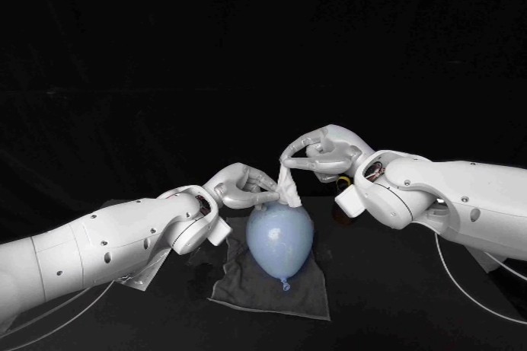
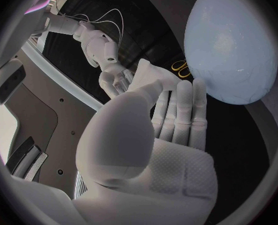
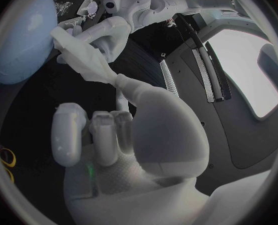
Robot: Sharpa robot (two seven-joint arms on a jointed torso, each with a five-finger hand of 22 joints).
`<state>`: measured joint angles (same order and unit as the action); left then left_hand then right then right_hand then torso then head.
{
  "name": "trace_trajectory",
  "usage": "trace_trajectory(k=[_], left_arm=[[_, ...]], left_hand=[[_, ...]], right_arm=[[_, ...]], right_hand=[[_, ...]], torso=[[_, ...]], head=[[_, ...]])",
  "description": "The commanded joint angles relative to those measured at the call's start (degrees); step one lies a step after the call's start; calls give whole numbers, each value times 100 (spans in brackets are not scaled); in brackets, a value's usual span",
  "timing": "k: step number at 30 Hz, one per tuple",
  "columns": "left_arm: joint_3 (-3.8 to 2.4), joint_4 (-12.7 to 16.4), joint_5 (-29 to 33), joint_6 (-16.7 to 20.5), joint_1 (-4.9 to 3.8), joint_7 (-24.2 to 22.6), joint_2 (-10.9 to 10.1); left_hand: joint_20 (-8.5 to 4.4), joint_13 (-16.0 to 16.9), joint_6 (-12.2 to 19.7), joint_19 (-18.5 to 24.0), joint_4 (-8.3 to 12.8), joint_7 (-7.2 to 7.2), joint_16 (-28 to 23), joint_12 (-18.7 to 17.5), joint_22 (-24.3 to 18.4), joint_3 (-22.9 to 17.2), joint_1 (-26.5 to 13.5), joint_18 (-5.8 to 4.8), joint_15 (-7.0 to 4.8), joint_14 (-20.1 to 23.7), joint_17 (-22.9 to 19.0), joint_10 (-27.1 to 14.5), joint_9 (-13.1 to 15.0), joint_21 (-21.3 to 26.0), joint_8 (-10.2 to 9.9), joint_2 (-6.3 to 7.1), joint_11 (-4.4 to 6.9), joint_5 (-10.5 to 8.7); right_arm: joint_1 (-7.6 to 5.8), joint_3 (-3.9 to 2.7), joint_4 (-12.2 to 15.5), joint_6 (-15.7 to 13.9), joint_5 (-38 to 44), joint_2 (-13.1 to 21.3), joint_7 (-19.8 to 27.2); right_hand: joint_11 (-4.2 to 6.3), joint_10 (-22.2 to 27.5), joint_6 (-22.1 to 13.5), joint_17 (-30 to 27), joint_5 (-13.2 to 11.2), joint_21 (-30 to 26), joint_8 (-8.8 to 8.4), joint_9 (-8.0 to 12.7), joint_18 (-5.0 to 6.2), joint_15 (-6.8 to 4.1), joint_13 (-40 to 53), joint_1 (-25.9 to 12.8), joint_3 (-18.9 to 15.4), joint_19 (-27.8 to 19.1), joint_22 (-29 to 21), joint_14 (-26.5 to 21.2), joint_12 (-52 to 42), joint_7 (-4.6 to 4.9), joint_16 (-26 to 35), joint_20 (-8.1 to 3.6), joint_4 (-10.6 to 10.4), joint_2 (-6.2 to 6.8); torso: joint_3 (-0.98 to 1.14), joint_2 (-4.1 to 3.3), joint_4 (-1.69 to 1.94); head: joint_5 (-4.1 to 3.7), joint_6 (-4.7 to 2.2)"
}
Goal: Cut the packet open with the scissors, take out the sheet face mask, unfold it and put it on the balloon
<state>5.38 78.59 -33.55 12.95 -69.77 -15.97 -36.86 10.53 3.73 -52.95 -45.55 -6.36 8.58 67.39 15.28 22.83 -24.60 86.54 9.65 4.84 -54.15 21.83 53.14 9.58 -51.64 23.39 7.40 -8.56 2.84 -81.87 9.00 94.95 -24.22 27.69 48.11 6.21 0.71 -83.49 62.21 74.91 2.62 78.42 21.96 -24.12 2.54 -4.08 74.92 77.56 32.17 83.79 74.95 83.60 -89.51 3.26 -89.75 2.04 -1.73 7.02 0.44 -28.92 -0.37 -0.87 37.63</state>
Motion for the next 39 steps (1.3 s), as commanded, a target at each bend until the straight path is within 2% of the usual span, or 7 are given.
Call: trace_trajectory(k=[1,4,14,22,28,31,39], left_arm=[[-9,-2,134,42,-4,-116,11],[-11,-3,207,150,-4,-169,5],[-15,-2,288,301,-4,-231,-58],[-36,10,327,425,-4,-258,-106],[-71,-24,311,468,-8,-233,-143],[-83,-42,233,455,-14,-198,-150],[-96,-51,-281,311,-42,43,-106]], left_hand=[[-42,4,-185,35,25,-16,58,40,77,-111,31,80,-51,18,-22,161,52,-114,96,-119,35,-17],[-137,-3,-353,74,99,-29,140,60,273,-281,97,84,-152,-91,-52,487,143,-418,224,-278,143,-11],[-188,-8,-375,235,172,-37,169,-53,483,-499,29,73,-194,-146,-123,666,239,-718,301,-257,191,-7],[-194,-9,-382,285,205,-28,191,-104,543,-580,0,73,-202,-163,-142,695,278,-803,328,-244,199,-7],[-200,-8,-380,314,246,-14,210,-135,585,-639,-7,76,-209,-174,-153,716,302,-866,341,-220,204,-6],[-200,-8,-380,314,246,-14,210,-135,585,-639,-7,76,-209,-174,-153,716,302,-866,341,-220,204,-6],[-206,-8,-380,343,285,-3,237,-170,631,-696,-28,76,-212,-192,-163,730,327,-935,352,-193,204,-7]], right_arm=[[-6,-6,3,69,28,11,68],[-8,-6,-3,75,27,32,64],[-16,-5,-77,126,56,130,-25],[-14,7,-285,380,376,93,-539],[-12,11,-371,426,806,88,-873],[-12,13,-402,386,936,58,-915],[-11,13,-400,57,999,-45,-721]], right_hand=[[4,-637,18,1509,18,1,20,-9,-32,-11,1490,-31,24,218,1209,640,-13,29,-25,-8,0,-12],[4,-637,18,1509,18,1,20,-9,-32,-11,1490,-31,24,218,1209,640,-13,29,-25,-8,0,-12],[4,-637,17,1509,18,0,20,-9,-32,-10,1491,-32,24,218,1209,640,-13,30,-25,-7,1,-12],[-1,-634,-3,1509,18,-52,33,-22,-22,-6,1486,-45,35,199,1195,640,-4,34,-25,-3,14,-20],[-1,-636,-5,1509,18,-62,35,-24,-20,-5,1489,-47,36,196,1193,640,-10,35,-25,-3,17,-20],[-1,-636,-5,1509,18,-62,35,-24,-20,-5,1489,-47,36,196,1193,640,-10,35,-25,-3,17,-20],[-1,-636,-5,1509,18,-62,35,-24,-20,-5,1489,-47,36,196,1193,640,-10,35,-25,-3,17,-20]], torso=[[1,0,3],[-1,0,3],[-4,1,10],[-3,-6,8],[-4,0,1],[-1,3,1],[3,0,-1]], head=[[-4,-5],[-7,5],[-13,10],[-10,14],[-19,20],[-23,20],[-59,3]])
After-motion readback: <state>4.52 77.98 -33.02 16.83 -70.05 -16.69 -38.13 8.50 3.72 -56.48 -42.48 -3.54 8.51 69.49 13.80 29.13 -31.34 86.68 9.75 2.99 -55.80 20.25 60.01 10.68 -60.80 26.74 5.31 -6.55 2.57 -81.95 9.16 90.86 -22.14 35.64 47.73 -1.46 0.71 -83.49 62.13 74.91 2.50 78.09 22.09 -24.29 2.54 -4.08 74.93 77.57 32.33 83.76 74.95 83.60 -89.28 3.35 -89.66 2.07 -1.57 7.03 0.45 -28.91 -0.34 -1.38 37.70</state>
